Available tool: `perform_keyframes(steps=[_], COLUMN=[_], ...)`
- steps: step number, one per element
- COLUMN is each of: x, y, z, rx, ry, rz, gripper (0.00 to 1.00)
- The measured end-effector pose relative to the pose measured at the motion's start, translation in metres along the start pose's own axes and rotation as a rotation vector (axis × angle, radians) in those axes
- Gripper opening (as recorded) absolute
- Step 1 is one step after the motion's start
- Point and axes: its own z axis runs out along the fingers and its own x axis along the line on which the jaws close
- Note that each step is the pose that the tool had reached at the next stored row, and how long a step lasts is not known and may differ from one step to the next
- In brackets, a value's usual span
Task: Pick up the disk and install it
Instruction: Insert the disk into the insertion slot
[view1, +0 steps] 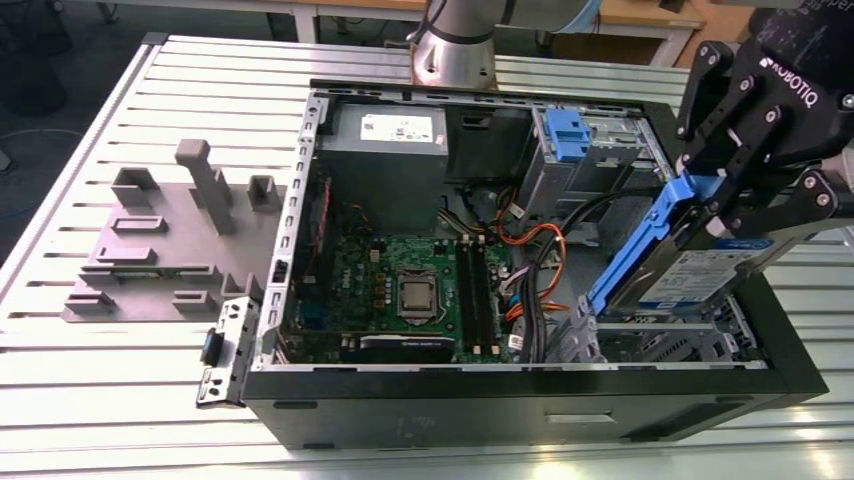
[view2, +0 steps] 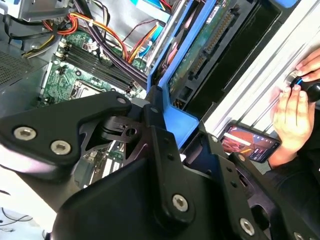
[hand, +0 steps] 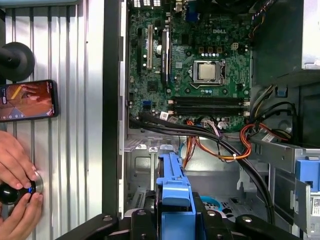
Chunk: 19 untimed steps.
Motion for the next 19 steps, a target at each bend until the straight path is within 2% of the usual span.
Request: perform_keyframes(steps=[5,19], x=[0.0003,0.0003], y=[-0.0005,-0.0001], z=[0.0034,0.0036], rx=[0.0006,0.0003], ry=[-0.0019,-0.0006], rz=[-0.001,0.0], gripper=[0.36,0.36])
